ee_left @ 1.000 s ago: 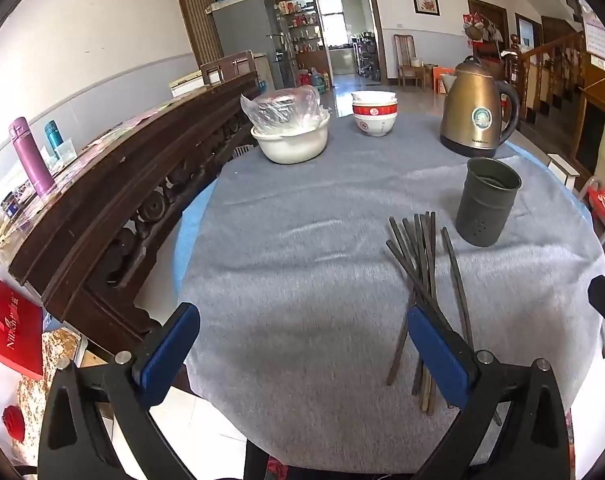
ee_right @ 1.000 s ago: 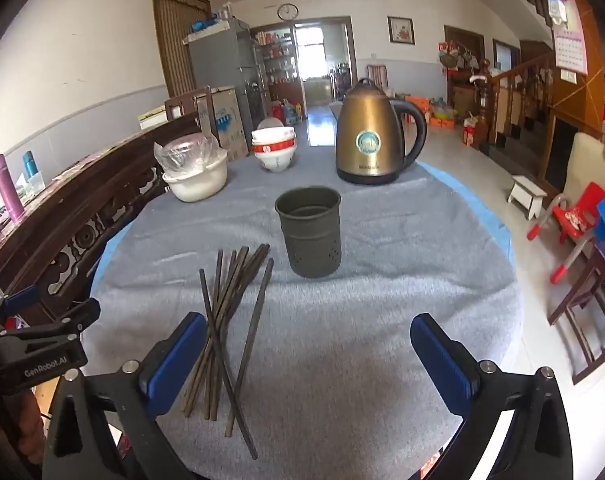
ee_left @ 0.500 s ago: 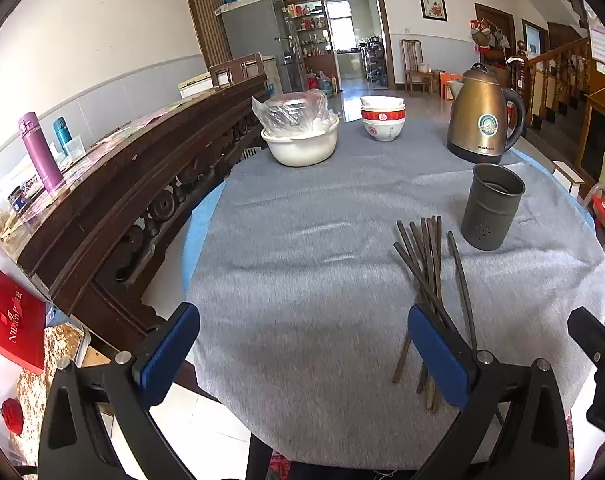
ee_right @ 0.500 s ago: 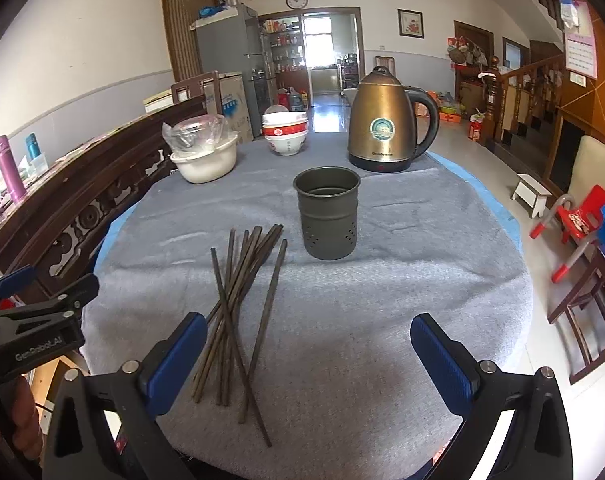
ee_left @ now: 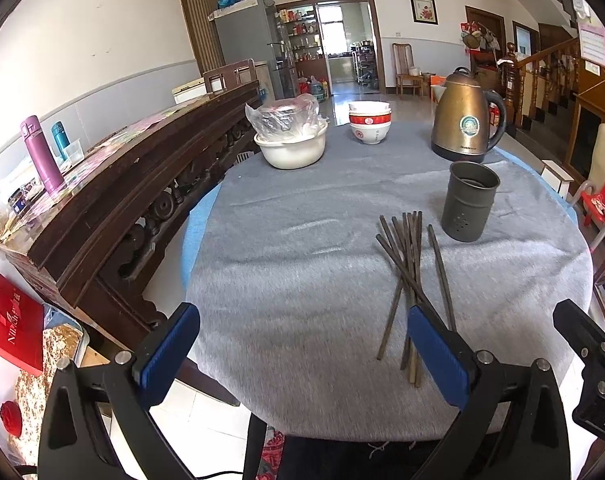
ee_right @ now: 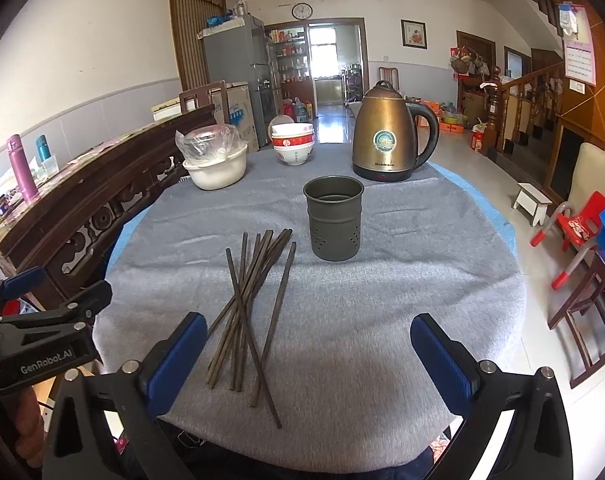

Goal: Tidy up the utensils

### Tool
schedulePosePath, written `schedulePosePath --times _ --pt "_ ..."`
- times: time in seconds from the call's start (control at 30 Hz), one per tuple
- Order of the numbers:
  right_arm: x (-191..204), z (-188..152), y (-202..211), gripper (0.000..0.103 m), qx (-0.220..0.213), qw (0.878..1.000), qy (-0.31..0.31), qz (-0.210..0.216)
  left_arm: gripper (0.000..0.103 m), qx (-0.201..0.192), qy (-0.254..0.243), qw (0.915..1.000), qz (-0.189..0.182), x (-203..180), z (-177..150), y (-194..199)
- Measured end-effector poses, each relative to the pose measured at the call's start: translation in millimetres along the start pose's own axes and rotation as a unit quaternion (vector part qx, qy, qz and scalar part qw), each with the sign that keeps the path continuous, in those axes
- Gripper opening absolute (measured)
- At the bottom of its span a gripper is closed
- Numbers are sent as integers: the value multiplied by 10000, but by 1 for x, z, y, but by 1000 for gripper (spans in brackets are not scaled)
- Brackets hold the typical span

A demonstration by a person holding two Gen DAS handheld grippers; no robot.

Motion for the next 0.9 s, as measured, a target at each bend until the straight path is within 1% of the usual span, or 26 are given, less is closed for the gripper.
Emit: schedulePosePath --times 0.43,0.9 --pt "-3 -9 23 103 -89 9999 -46 -98 103 -94 17 9998 -156 -1 -7 22" --pt "-7 -12 34 103 -155 9997 -99 -152 103 -96 15 9997 -208 -2 -11 29"
Point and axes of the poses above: each gripper's, at about its wrist camera, not at the fingertips, and y roughly against the way its jaws point, x to its left, z to its top, the point moved 8 cm from there along -y, roughly the way its jaws point, and after that the axes turned 8 degrees about z, right-handed, at the moved point
